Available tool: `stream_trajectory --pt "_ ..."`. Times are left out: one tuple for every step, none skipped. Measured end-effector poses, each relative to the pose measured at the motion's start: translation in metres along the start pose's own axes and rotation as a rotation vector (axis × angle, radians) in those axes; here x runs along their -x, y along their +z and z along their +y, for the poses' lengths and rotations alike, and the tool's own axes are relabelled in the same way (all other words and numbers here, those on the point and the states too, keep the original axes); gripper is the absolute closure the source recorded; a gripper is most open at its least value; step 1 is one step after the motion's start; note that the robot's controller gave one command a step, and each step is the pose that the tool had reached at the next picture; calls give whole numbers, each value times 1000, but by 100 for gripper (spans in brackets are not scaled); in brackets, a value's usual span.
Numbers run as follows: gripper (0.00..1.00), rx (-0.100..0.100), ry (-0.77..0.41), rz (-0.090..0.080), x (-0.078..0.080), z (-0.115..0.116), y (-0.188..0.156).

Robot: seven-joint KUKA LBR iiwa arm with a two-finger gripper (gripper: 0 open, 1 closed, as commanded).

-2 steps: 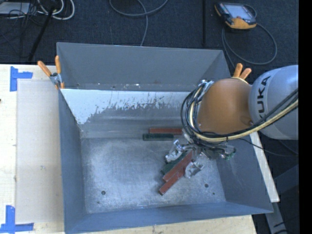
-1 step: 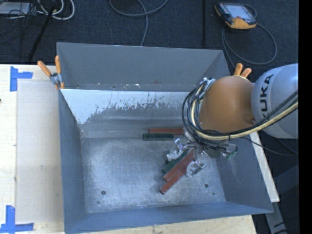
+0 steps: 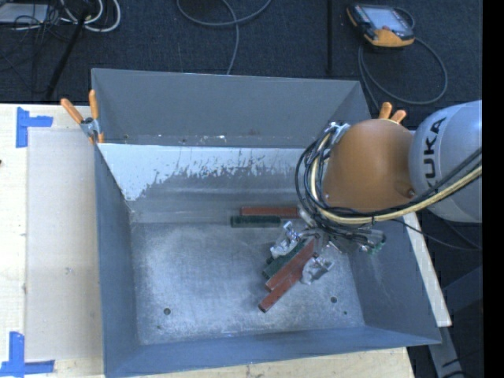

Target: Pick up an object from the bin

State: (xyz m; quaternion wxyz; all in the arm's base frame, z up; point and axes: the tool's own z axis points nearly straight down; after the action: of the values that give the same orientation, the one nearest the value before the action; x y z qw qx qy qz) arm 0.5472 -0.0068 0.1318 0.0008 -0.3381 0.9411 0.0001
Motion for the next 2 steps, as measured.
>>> stream_trajectory --pt "100 5 1 6 -1 1 -9" --pt "100 4 2 4 -1 1 -27"
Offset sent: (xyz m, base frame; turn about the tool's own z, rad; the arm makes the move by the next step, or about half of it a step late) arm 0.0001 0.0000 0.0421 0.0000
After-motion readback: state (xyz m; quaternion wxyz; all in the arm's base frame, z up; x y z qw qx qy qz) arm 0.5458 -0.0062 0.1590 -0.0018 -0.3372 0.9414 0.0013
